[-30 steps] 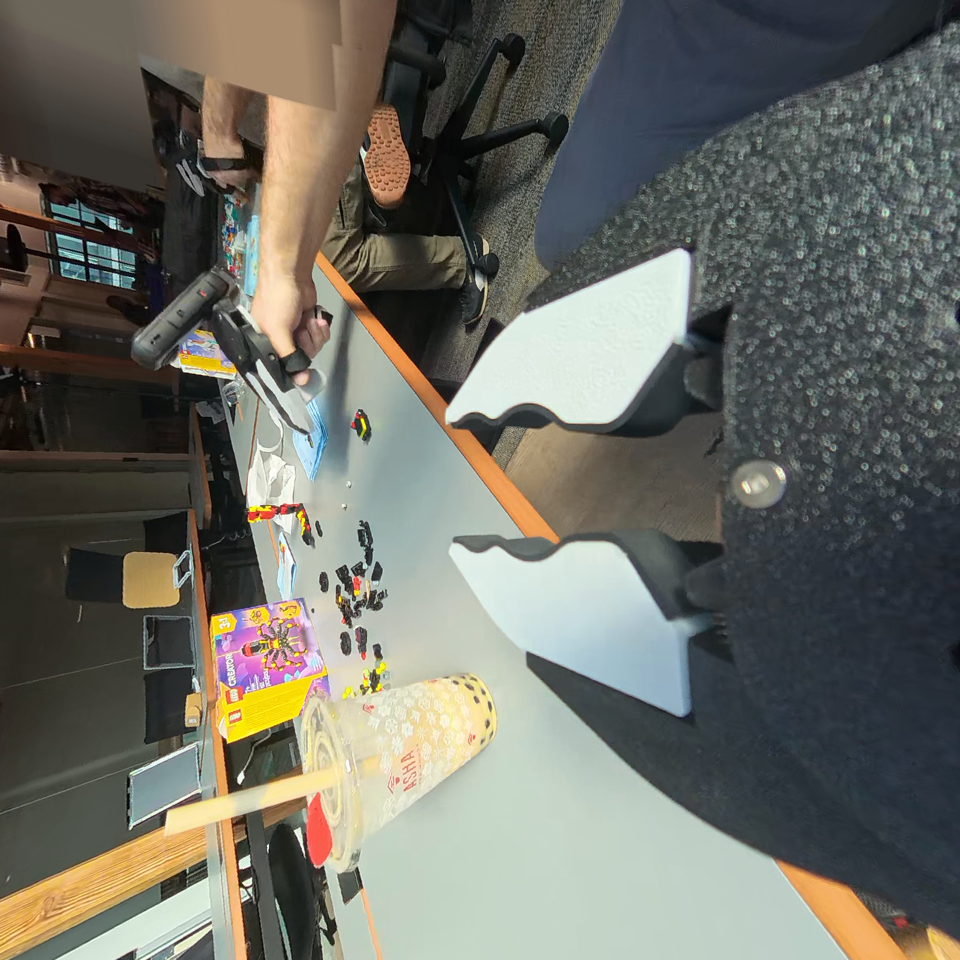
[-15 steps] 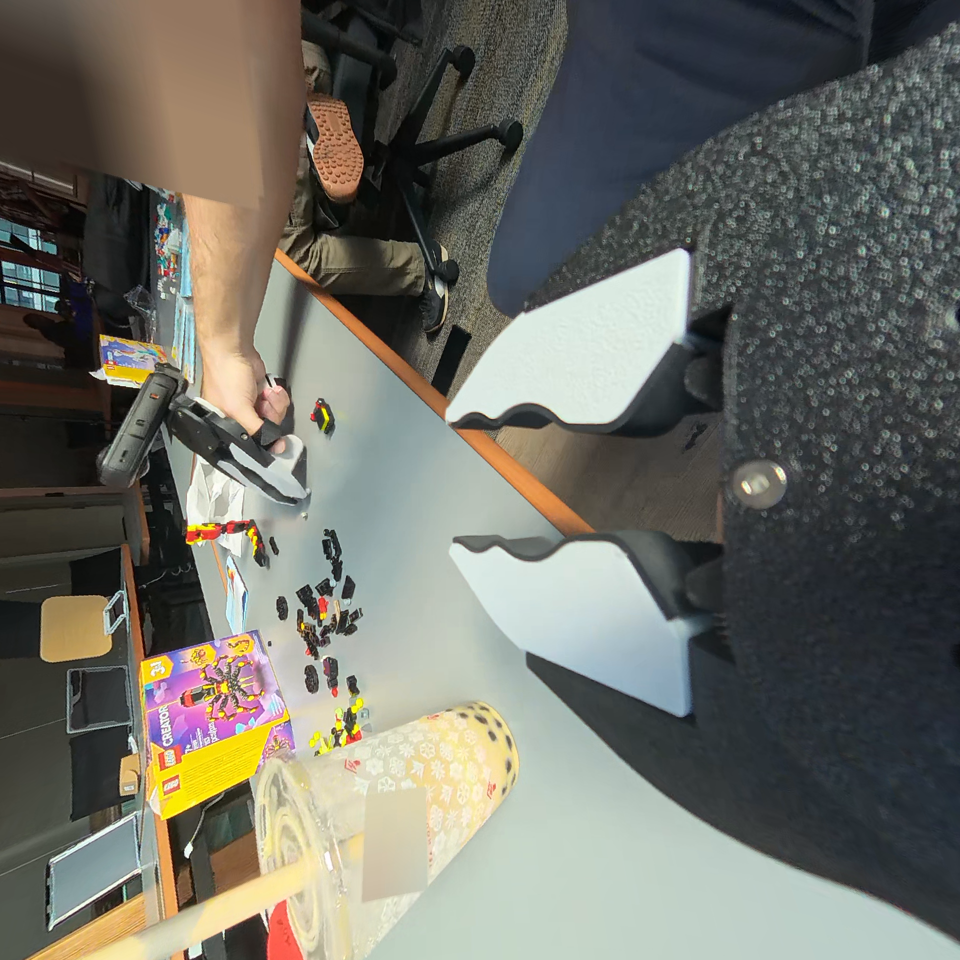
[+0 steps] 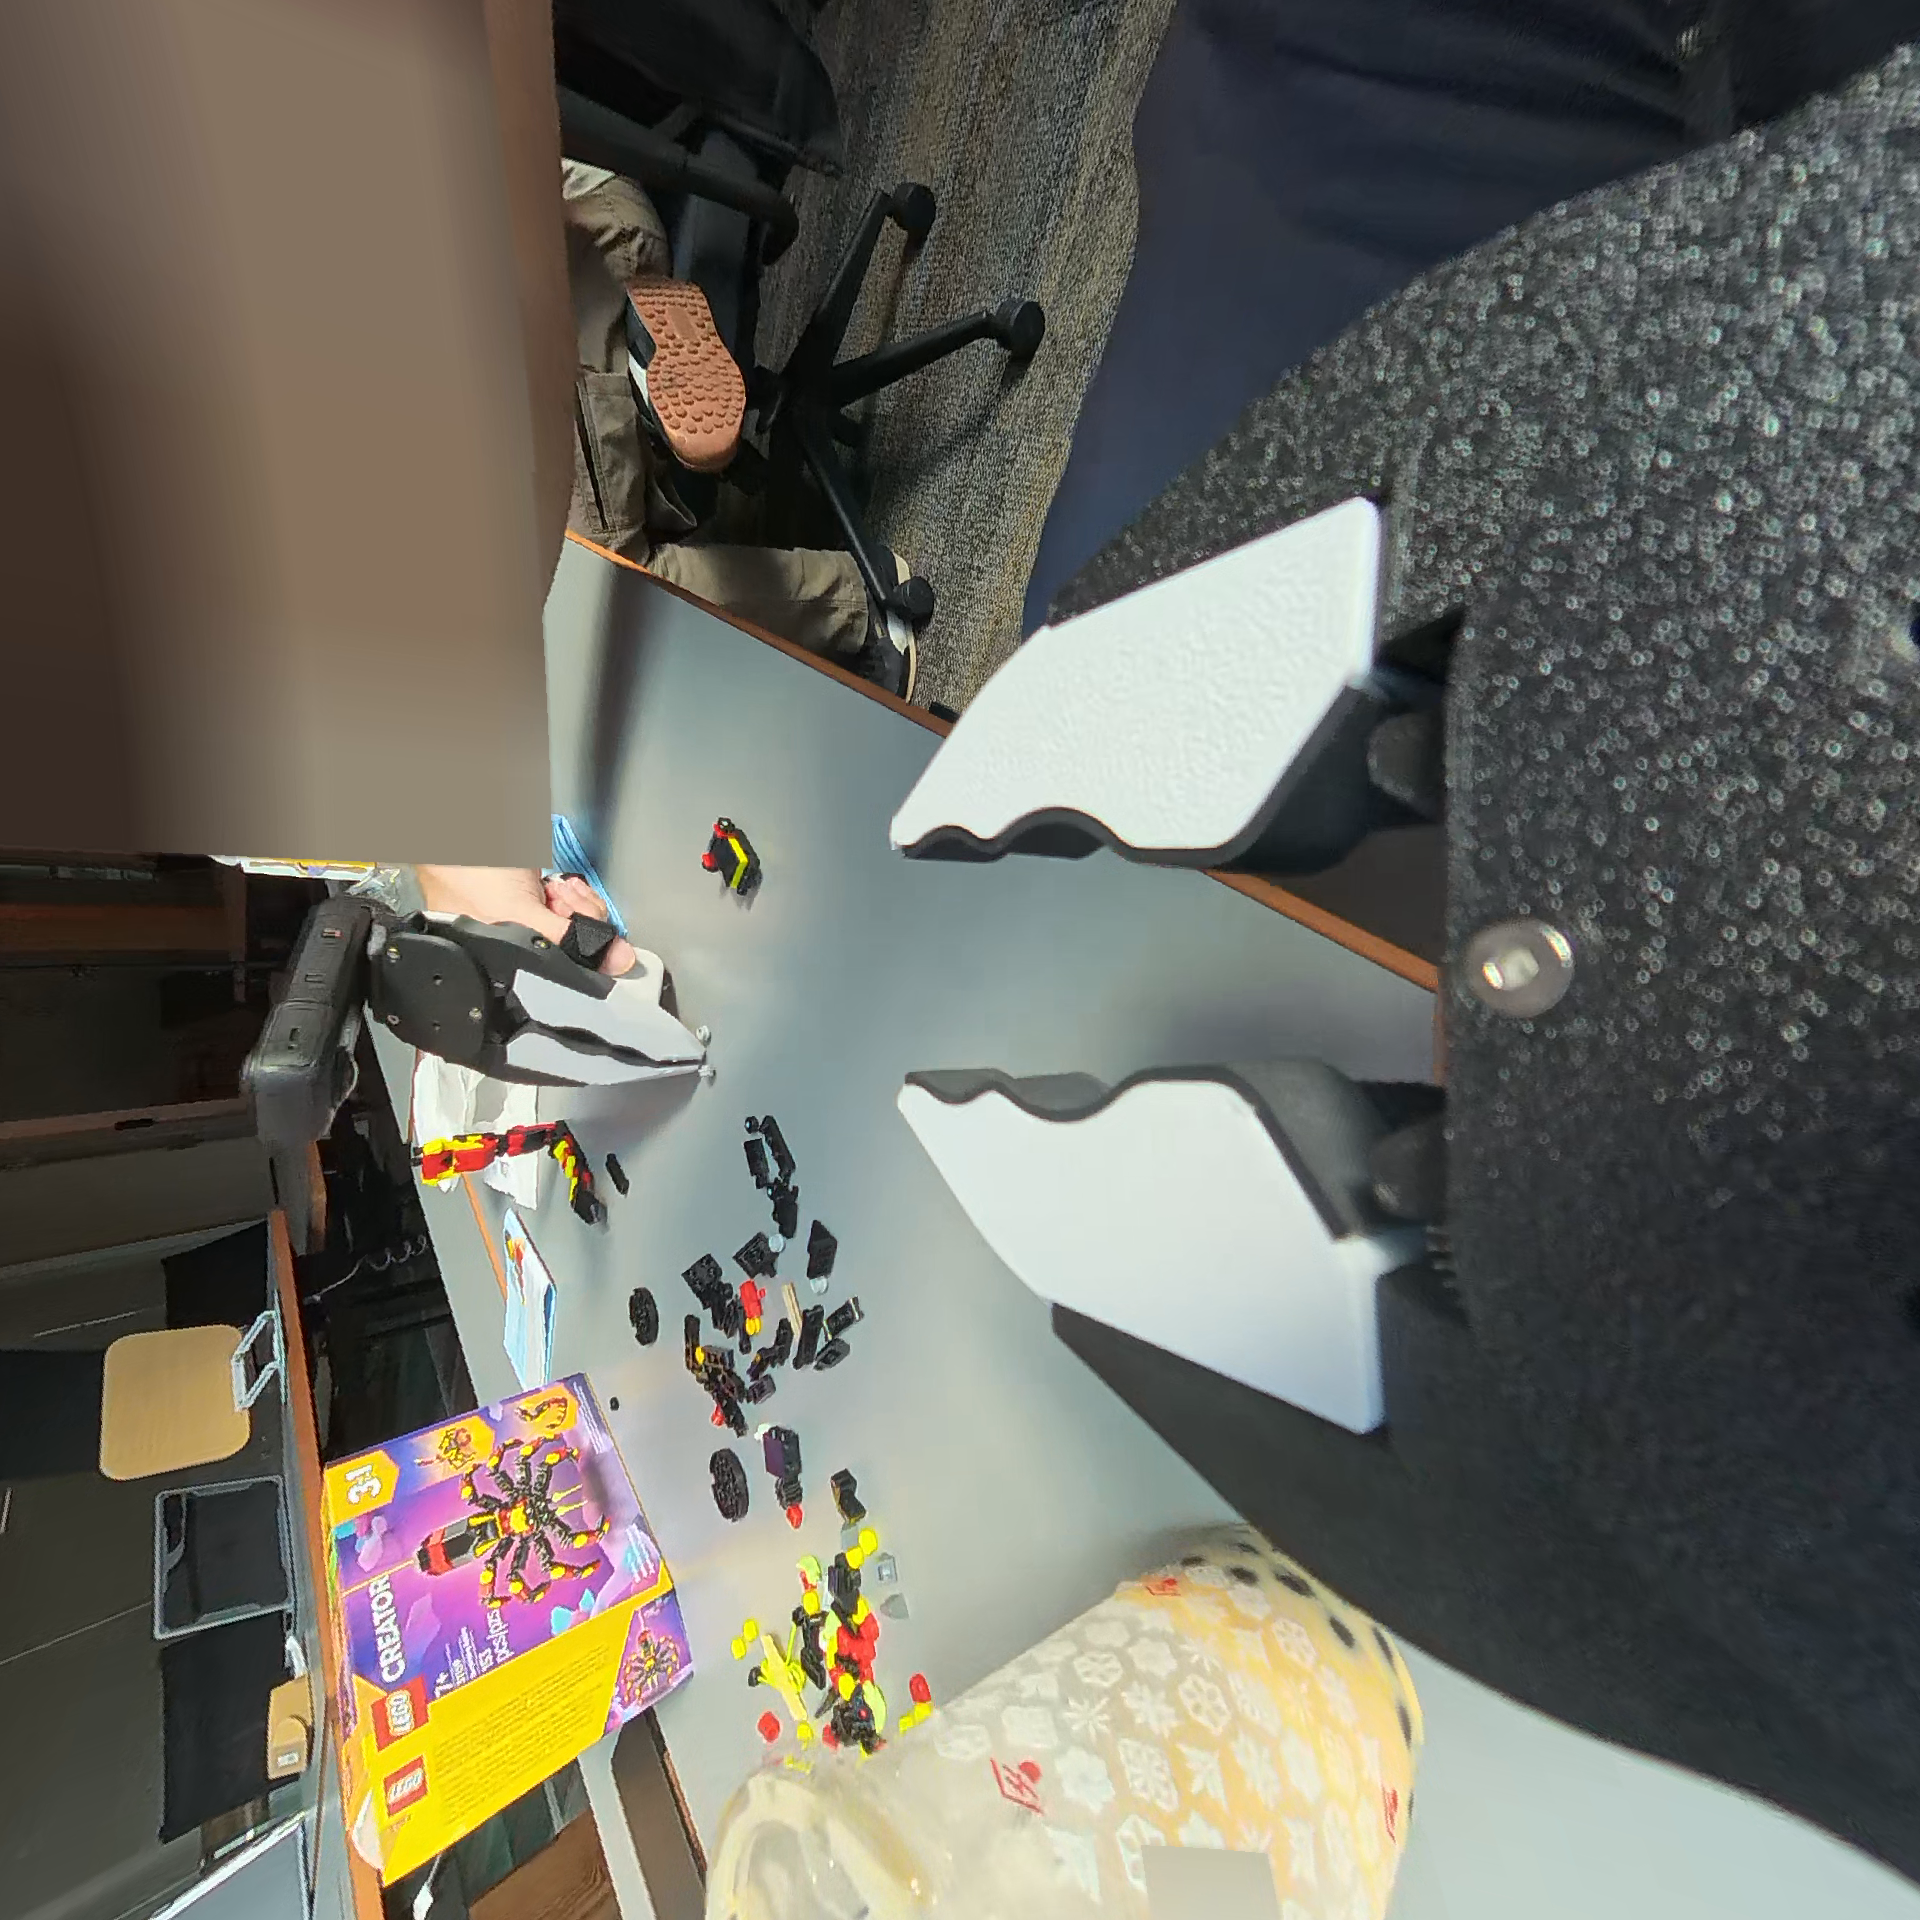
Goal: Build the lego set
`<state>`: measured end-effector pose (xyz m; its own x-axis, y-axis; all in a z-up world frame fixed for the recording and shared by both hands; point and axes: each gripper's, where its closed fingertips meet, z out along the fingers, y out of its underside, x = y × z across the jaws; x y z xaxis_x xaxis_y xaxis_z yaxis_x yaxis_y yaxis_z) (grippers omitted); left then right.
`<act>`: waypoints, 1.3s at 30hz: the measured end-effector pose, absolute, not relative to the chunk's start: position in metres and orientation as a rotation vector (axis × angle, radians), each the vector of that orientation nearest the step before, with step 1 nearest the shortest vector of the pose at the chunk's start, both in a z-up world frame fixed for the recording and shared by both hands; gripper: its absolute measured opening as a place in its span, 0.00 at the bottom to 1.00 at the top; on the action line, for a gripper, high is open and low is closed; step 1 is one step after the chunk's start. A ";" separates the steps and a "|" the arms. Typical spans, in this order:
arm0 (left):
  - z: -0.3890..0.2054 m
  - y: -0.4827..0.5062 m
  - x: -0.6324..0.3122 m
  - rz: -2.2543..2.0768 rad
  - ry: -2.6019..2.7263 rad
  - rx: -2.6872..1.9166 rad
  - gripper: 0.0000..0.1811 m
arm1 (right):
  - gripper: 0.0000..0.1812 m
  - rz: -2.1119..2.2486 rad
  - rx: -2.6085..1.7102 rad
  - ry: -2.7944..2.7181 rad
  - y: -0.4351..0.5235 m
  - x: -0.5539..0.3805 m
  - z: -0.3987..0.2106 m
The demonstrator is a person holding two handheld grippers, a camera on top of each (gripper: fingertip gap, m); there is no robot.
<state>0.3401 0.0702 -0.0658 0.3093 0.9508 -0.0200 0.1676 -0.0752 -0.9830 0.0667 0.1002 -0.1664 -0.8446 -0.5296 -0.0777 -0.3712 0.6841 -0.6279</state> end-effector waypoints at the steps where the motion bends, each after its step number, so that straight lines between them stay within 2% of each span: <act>1: -0.068 0.070 0.335 0.917 -1.077 -1.508 0.21 | 0.00 -0.895 -0.765 2.638 0.103 0.071 -0.166; 6: -0.075 0.071 0.317 0.895 -1.085 -1.507 0.21 | 0.00 -0.891 -0.882 2.586 0.111 0.088 -0.162; 9: -0.082 0.077 0.305 0.905 -1.082 -1.558 0.21 | 0.00 -1.052 -0.773 2.628 0.086 0.072 -0.154; 17: -0.081 0.096 0.282 0.902 -1.097 -1.513 0.21 | 0.00 -1.057 -0.880 2.602 0.043 0.067 -0.165; 25: -0.084 0.114 0.263 0.951 -1.112 -1.565 0.21 | 0.00 -0.855 -1.020 2.506 0.069 0.077 -0.166; 30: -0.089 0.117 0.247 1.042 -1.092 -1.735 0.21 | 0.01 -0.994 -0.934 2.674 0.081 0.063 -0.155; 32: -0.100 0.122 0.238 1.032 -1.017 -1.897 0.21 | 0.03 -1.087 -0.864 2.643 0.104 0.073 -0.139; 34: -0.112 0.131 0.227 0.980 -0.907 -2.037 0.21 | 0.10 -1.115 -0.814 2.621 0.138 0.089 -0.133; 39: -0.134 0.143 0.193 0.875 -0.774 -2.240 0.21 | 0.20 -1.129 -0.854 2.718 0.194 0.118 -0.152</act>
